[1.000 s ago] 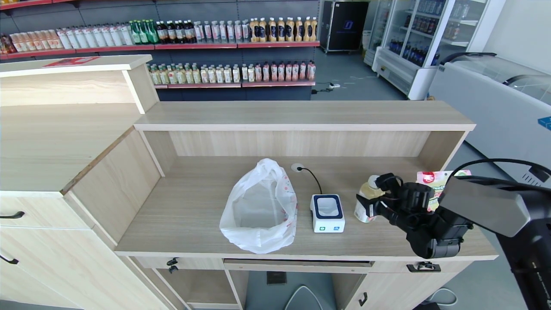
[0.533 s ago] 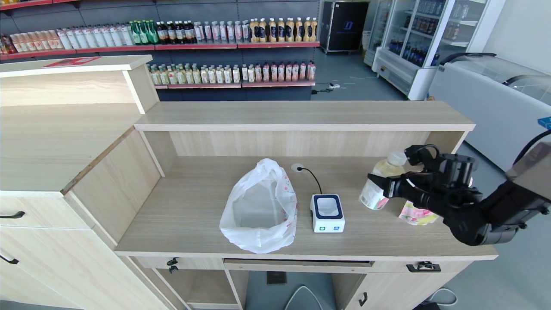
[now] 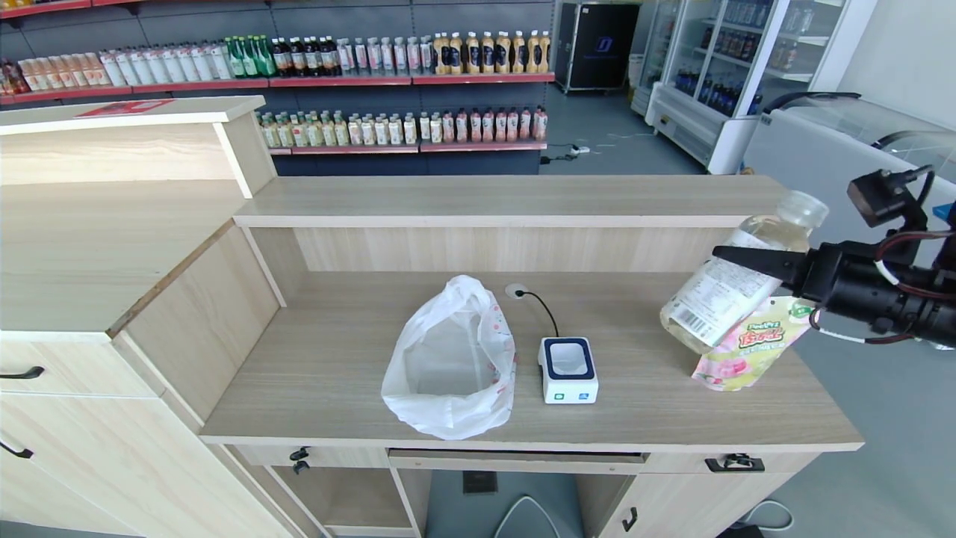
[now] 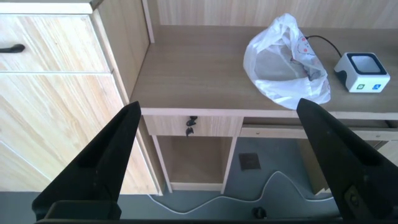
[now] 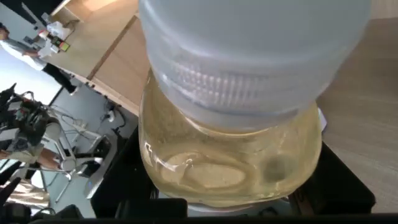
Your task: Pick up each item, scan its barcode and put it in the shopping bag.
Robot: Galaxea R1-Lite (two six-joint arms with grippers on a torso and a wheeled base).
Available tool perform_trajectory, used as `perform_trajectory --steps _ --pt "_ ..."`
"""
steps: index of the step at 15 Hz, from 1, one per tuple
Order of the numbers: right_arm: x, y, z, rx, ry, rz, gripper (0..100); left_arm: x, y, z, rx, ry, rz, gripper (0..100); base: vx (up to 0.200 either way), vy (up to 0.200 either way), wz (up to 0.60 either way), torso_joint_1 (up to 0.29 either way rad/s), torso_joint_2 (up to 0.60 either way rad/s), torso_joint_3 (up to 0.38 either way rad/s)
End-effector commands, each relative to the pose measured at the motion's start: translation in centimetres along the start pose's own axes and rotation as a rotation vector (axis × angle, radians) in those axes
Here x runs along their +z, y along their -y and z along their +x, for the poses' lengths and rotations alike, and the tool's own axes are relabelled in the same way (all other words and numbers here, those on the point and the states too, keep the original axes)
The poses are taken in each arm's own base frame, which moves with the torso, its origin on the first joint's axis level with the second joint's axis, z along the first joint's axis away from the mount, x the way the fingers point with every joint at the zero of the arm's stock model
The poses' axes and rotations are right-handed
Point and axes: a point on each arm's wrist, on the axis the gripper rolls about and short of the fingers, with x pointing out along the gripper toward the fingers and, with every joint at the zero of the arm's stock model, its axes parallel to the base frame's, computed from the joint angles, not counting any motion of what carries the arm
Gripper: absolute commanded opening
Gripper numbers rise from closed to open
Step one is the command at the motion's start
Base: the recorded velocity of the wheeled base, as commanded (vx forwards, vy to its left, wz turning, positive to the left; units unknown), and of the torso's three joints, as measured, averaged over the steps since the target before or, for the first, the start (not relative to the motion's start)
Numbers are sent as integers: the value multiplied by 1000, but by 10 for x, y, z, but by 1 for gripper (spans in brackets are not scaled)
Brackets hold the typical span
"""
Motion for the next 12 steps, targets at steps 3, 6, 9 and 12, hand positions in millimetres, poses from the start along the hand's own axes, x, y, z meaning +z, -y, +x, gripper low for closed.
perform_trajectory --steps 3,6,9,12 --pt "33 -62 -47 196 36 14 0 0 0 0 0 -2 0 100 0 0 0 0 0 0" --pt "32 -89 -62 297 -1 16 0 0 0 0 0 -2 0 100 0 0 0 0 0 0" --pt "23 -105 -67 344 -20 23 0 0 0 0 0 -2 0 100 0 0 0 0 0 0" --pt "25 -115 -72 380 -36 46 0 0 0 0 0 -2 0 100 0 0 0 0 0 0"
